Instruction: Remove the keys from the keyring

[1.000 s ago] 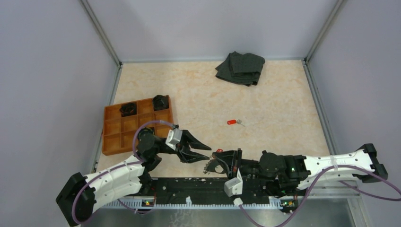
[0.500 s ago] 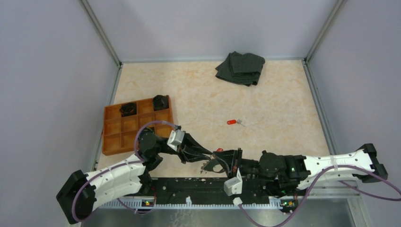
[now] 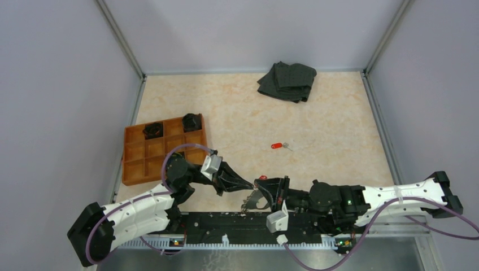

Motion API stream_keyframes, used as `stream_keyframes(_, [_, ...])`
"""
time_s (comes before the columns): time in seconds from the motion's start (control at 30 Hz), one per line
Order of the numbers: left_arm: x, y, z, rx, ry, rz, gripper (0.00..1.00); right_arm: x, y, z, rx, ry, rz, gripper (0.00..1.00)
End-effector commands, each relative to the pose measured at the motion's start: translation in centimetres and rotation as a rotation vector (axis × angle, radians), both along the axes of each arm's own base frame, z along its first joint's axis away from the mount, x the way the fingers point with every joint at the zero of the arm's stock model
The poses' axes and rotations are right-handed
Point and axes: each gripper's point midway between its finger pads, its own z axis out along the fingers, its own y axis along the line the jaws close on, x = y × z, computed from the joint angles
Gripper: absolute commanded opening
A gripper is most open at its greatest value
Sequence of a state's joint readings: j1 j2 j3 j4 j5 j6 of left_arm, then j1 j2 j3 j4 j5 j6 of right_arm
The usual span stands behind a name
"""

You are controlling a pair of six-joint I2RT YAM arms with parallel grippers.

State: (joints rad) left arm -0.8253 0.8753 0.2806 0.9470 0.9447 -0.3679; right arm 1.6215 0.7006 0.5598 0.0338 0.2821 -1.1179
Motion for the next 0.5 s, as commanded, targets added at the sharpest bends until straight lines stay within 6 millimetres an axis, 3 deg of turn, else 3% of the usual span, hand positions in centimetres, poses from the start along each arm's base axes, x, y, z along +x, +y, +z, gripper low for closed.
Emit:
stream_keyframes(0.0, [0.4,-0.3,2.0,-0.054,-0.024,0.023,0.00,-0.1,0.1,3.2,0.094,-0.003,-0.009,0.00])
stream_keyframes(0.47, [2.6,0.2,2.8,-0.110,0.220,0.144,0.00,0.4,-0.5,2.9,0.086,-0.003,-0.037,0.00])
